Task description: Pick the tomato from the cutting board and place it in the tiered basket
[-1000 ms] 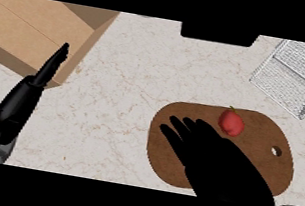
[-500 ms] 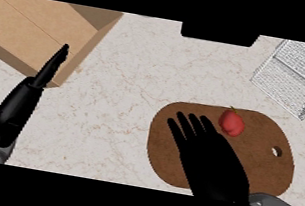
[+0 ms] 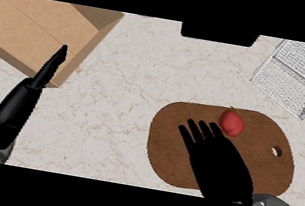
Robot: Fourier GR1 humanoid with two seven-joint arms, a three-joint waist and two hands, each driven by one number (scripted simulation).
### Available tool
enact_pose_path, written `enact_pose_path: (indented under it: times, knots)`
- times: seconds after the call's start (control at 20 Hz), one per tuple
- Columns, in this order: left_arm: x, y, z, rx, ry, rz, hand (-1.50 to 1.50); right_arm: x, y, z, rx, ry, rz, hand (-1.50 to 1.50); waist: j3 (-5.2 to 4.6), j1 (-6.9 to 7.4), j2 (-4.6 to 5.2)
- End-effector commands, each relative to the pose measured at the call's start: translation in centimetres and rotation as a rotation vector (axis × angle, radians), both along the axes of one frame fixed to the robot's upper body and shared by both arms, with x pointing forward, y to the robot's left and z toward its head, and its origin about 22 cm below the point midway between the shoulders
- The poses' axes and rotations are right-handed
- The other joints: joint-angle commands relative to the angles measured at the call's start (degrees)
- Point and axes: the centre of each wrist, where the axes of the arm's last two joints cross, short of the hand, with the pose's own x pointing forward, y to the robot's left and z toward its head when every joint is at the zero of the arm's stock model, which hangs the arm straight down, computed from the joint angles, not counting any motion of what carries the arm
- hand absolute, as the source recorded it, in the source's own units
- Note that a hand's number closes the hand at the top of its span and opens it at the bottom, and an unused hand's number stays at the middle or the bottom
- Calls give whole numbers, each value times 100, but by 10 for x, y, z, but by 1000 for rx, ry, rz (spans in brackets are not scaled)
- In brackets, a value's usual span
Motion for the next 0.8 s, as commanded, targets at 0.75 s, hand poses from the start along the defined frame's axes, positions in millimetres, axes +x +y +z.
enact_pose_path:
  times: [0.75]
  knots:
    - [11, 4, -6, -4, 56, 24, 0, 15, -22, -11, -28, -106, -130, -150, -27, 4, 37]
